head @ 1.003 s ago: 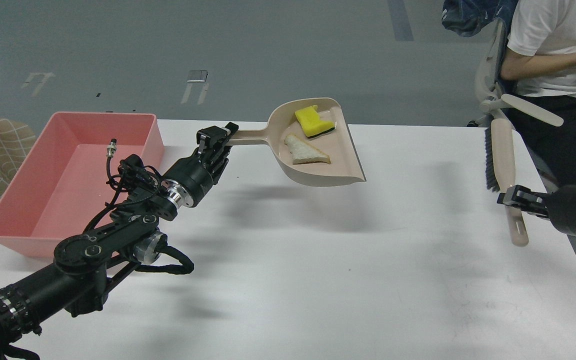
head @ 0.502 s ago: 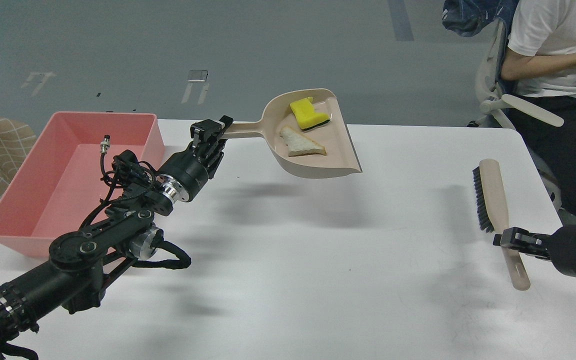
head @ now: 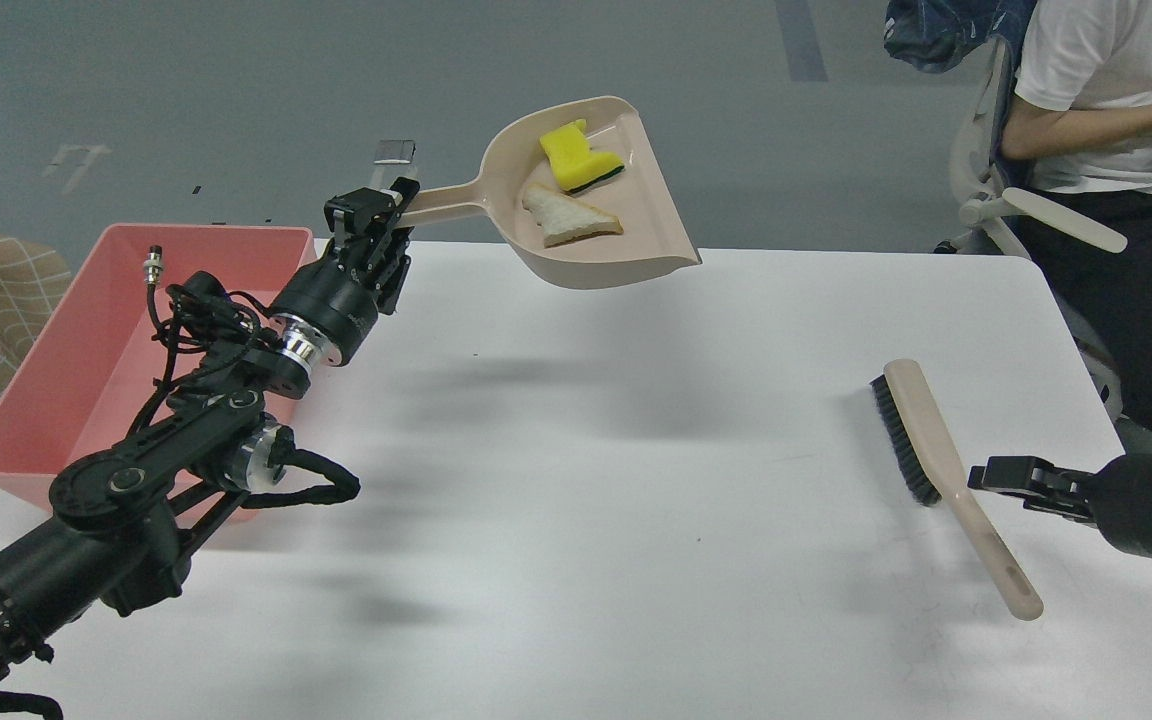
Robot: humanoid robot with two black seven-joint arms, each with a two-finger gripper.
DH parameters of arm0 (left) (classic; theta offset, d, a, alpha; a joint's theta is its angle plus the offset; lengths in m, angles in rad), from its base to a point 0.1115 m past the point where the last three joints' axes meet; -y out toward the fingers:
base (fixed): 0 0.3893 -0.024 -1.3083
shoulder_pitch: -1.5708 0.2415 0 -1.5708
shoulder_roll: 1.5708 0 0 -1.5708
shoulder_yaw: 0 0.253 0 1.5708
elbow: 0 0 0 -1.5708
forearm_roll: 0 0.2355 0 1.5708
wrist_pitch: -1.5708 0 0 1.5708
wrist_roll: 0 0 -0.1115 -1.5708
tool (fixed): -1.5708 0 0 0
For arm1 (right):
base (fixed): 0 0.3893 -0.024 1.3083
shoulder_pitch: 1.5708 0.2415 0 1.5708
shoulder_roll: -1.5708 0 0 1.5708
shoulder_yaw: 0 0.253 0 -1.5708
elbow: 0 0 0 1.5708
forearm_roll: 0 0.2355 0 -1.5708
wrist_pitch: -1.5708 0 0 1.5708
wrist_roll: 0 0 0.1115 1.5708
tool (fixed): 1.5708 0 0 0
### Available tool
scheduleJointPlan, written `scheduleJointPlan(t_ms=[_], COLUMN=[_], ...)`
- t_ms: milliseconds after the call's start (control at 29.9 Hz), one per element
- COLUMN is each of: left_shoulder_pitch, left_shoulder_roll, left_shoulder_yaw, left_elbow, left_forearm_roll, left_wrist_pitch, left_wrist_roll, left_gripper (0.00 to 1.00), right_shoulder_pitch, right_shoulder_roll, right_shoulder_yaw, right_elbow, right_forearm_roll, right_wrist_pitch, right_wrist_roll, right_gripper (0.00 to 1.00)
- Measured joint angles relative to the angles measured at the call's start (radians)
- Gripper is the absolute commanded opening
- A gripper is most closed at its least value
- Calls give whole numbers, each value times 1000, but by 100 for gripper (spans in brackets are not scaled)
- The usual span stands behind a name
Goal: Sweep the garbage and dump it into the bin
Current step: 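Carry the loaded dustpan over the pink bin with the left gripper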
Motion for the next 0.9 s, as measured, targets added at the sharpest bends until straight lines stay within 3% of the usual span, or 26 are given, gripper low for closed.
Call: scheduleJointPlan(t_ms=[234, 401, 702, 903], left_shoulder_pitch=[12, 52, 210, 370], left_shoulder_roll=[104, 175, 245, 321], left_shoulder_yaw=[-111, -176, -330, -457], left_elbow=[-19, -27, -28, -27], left_forearm_roll=[-100, -156, -162, -161], left_wrist_pitch=[-48, -84, -104, -155], left_wrist_roll=[1, 2, -2, -9], left_gripper=[18, 19, 19, 19], right_shoulder_pitch=[0, 1, 22, 23], right_shoulder_roll=[36, 165, 636, 702], right_shoulder_yaw=[219, 445, 937, 1010], right_elbow=[-17, -79, -255, -320], right_forearm_roll=[72, 104, 116, 197], right_wrist_pitch=[0, 0, 0, -1], right_wrist_roll=[-3, -6, -2, -1], right_gripper=[93, 97, 100, 100])
